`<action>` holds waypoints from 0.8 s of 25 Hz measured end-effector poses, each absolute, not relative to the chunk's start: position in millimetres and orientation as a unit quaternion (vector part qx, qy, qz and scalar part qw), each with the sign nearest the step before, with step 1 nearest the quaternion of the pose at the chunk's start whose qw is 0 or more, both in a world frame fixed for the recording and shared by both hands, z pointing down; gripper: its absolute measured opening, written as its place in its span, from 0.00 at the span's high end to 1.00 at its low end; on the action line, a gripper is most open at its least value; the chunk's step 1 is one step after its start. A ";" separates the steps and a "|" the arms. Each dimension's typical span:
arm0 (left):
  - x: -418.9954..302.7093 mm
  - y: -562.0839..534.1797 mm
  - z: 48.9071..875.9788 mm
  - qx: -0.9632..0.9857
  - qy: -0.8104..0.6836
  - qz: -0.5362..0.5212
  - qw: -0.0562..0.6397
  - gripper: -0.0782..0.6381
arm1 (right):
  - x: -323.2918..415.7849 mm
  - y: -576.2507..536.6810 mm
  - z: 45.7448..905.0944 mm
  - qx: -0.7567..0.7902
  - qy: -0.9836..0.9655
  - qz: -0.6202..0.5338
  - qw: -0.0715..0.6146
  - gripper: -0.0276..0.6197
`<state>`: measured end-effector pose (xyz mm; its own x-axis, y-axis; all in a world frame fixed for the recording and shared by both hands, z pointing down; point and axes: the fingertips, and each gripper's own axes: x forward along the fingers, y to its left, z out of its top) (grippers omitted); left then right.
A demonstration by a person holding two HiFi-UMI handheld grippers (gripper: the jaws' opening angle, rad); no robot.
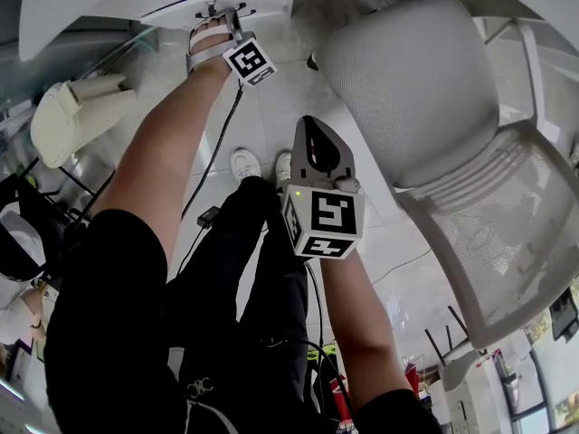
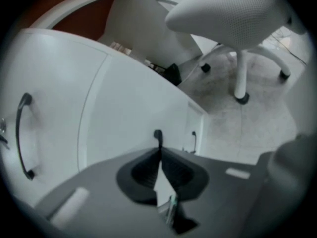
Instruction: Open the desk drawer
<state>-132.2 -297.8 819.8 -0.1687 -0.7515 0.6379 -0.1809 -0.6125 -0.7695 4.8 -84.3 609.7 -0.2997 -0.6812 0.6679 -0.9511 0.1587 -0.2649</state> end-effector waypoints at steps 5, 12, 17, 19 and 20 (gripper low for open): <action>-131.1 -279.5 820.0 -0.611 0.388 -0.660 0.201 0.87 | 10.0 -78.2 611.5 0.551 -0.736 0.331 0.211 0.96; -129.6 -256.1 821.3 -0.610 0.392 -0.662 0.190 0.87 | 13.8 -65.6 617.2 0.541 -0.741 0.332 0.219 0.96; -128.5 -242.1 821.1 -0.608 0.397 -0.664 0.179 0.87 | 13.9 -59.3 616.2 0.530 -0.749 0.332 0.220 0.96; -128.0 -237.1 821.4 -0.607 0.398 -0.665 0.173 0.86 | 14.3 -58.3 615.5 0.527 -0.750 0.332 0.221 0.96; -127.8 -235.0 820.9 -0.607 0.400 -0.665 0.170 0.86 | 14.8 -58.0 614.8 0.526 -0.752 0.332 0.221 0.96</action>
<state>-127.8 -235.0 820.9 -0.2050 -0.7118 0.6718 -0.2592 -0.6224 -0.7385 14.8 -58.0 614.8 -0.3497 -0.6437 0.6807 -0.9367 0.2270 -0.2666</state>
